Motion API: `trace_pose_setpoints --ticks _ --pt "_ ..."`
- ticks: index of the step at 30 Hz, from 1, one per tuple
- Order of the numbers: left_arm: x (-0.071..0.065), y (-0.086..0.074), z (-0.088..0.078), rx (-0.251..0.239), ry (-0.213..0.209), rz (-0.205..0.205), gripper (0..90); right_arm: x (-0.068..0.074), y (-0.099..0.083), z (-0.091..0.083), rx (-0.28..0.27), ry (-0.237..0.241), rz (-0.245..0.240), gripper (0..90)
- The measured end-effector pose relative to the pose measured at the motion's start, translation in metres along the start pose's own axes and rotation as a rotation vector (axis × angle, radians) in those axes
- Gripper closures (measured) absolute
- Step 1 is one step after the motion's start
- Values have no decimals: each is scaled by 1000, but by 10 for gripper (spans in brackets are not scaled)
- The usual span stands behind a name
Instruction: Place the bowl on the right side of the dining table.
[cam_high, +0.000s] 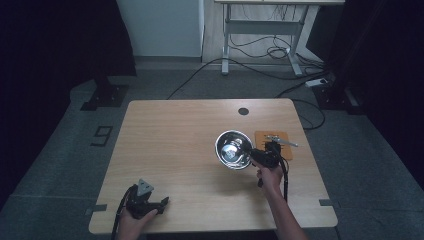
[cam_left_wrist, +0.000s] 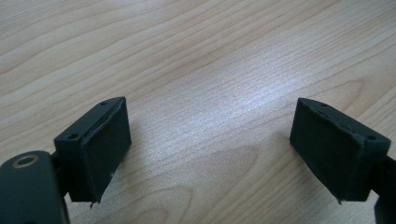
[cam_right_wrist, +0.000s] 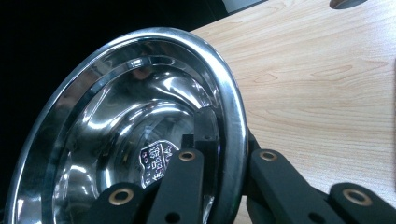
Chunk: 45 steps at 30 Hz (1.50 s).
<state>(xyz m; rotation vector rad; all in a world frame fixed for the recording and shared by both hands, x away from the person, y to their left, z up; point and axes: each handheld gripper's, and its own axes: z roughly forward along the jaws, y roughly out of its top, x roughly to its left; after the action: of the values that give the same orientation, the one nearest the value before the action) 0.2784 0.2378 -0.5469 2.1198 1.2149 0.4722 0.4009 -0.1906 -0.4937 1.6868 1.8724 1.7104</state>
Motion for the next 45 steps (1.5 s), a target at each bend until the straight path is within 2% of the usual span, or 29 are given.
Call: trace_pose_setpoints --ticks 27,45 --pt "0 0 0 0 0 0 120 1 -5 6 24 7 -8 860" --pt "0 0 0 0 0 1 120 -8 2 -3 -16 -10 18 862"
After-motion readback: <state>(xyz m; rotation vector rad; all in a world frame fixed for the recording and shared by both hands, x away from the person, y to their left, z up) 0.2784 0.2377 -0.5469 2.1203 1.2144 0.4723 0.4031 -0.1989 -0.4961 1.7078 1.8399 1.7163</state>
